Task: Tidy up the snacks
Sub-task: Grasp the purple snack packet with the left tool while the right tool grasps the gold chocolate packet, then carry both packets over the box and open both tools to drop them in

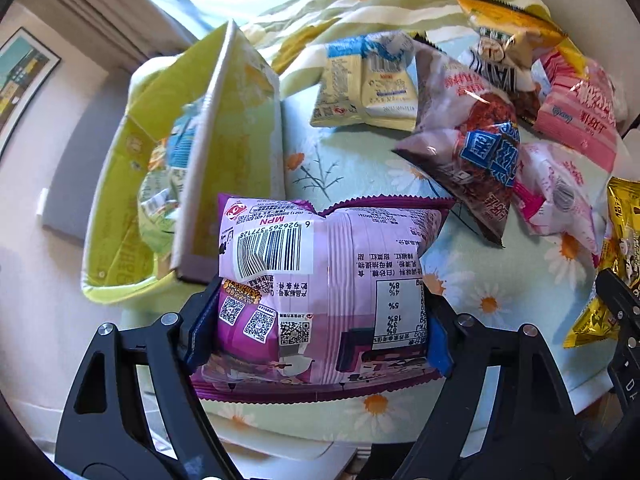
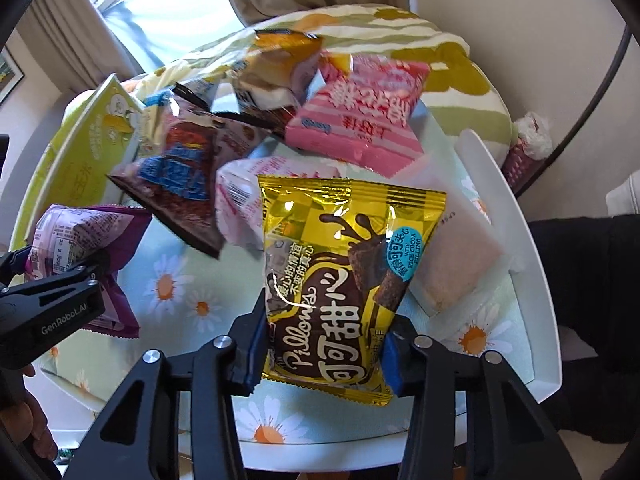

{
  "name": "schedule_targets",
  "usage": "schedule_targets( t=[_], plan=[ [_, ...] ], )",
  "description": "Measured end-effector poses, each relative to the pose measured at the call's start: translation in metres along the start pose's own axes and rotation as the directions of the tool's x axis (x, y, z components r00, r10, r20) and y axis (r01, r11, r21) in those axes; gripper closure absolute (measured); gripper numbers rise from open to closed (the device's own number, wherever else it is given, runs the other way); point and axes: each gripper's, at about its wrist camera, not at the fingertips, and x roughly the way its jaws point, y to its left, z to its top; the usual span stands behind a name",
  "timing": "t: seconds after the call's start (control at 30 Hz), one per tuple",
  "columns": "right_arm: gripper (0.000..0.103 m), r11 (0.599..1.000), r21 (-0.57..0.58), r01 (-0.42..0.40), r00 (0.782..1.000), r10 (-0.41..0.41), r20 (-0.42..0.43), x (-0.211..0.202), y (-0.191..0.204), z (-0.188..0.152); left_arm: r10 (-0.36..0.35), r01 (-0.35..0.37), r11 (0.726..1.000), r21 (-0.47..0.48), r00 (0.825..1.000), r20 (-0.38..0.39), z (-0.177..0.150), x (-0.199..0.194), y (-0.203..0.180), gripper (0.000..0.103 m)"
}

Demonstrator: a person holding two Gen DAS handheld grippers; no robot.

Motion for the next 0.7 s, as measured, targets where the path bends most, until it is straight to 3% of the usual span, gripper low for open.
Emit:
schedule_targets(
  t=[0.4,0.7],
  plan=[
    [0.06,0.985,-0.136,-0.109,0.99,0.119,0.071,-0.049,0.017,0.022,0.01,0.004,0.989,-0.149,0.995,0.097,-0.003,-0.069,0.033,0.024],
    [0.06,0.937,-0.277,-0.212,0.961,0.252,0.118,-0.098,0.06,0.071,-0.007,0.07,0.946,-0.318,0.981,0.196,0.012,-0.114,0.112,0.024]
  ],
)
